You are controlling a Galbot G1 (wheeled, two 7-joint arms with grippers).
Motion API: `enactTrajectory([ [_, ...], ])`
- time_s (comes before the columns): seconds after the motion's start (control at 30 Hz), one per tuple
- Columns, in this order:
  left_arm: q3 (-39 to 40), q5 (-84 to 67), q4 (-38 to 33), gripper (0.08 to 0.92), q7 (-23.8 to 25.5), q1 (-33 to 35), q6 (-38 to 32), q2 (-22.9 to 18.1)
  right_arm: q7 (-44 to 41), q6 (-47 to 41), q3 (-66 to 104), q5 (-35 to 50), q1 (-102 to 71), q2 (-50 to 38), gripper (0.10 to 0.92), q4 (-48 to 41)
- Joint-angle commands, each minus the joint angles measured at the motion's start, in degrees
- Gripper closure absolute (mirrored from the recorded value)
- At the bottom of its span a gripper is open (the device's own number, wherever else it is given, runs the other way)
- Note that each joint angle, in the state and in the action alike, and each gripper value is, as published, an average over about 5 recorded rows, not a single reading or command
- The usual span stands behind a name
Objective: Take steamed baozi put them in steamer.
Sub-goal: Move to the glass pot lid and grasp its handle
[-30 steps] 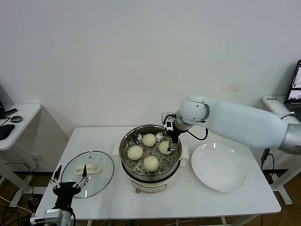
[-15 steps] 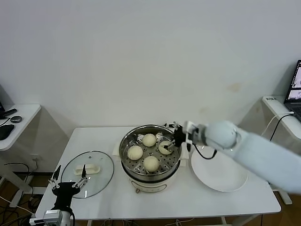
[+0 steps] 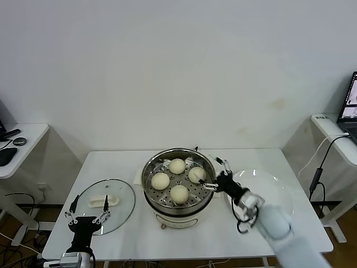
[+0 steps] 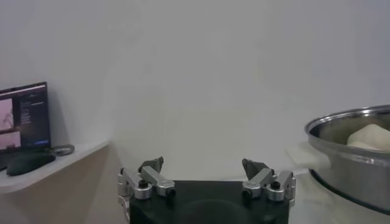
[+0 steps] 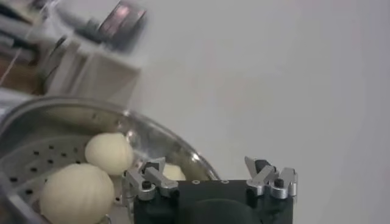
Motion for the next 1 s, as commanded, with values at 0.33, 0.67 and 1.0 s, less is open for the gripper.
enactTrajectory([
  [0.33,-2.9,55.0,16.0,0.177,-12.9,-0.2,-9.7,4.5,6.4,15.2,37.6,6.2,-29.9,24.2,0.203,4.7],
  [0.67,-0.3,75.2,29.1,0.177,-7.4,-7.6,-8.7,12.9,7.8,9.1,40.2,6.7,-31.8,26.5,0.203,4.4],
  [1.0,2.0,76.0,37.2,0.177,-5.0,-20.1,-7.0,15.6,7.4,8.3,40.0,6.0,-32.4,27.7,0.203,4.6],
])
